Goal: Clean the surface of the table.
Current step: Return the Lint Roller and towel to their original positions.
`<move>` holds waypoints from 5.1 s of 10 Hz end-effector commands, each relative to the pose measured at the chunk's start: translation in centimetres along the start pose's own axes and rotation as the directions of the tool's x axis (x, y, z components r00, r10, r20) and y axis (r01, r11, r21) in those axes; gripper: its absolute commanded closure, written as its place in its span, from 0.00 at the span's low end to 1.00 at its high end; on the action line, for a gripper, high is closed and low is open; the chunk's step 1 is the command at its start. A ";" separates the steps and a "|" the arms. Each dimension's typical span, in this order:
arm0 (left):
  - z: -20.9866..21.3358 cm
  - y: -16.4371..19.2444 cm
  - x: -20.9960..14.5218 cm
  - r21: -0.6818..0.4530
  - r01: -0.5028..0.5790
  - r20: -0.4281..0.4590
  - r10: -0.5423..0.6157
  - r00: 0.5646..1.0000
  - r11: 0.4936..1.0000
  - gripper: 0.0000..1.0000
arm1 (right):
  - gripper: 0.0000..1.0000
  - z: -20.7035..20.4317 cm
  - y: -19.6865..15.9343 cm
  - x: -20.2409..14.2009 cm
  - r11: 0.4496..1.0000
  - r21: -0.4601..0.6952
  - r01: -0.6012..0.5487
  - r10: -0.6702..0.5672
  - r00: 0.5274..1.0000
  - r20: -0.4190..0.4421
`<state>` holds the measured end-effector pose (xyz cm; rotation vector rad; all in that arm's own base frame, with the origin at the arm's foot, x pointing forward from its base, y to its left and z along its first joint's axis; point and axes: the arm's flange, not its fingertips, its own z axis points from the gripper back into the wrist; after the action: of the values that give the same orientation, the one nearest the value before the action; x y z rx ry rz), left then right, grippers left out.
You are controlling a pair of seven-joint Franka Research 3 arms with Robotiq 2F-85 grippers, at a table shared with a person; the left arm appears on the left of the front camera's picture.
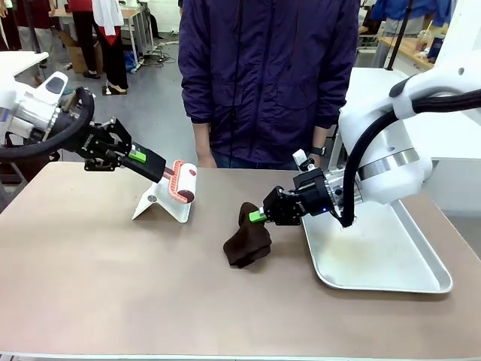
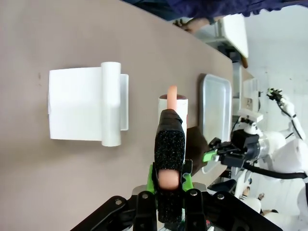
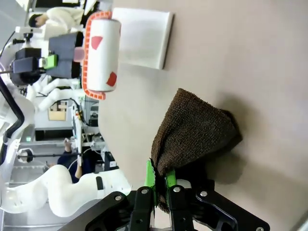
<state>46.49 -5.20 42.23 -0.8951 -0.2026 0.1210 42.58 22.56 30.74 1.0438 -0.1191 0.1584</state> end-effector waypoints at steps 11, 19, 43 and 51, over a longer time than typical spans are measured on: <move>-2.7 -0.1 1.6 0.131 0.001 0.009 -0.002 1.000 0.991 0.78 | 0.90 1.7 -1.2 1.5 0.998 -0.067 -0.006 0.009 0.999 0.050; -5.3 -0.9 3.9 0.262 0.002 -0.003 -0.001 1.000 0.965 0.78 | 0.90 1.7 -1.2 1.5 0.998 -0.067 -0.006 0.009 0.999 0.050; 11.0 4.7 -7.5 -0.149 -0.026 -0.012 0.024 1.000 0.988 0.00 | 0.00 18.4 1.4 -1.9 0.959 -0.244 0.143 -0.127 0.989 0.079; 16.3 13.9 -11.5 -0.446 -0.127 -0.066 0.109 0.992 0.886 0.00 | 0.00 28.7 -2.3 -5.7 0.926 0.247 0.284 -0.340 0.914 0.222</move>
<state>32.13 15.08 38.66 -1.3968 -0.1117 0.1831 37.04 -4.93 41.35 1.3138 -0.1974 -0.3127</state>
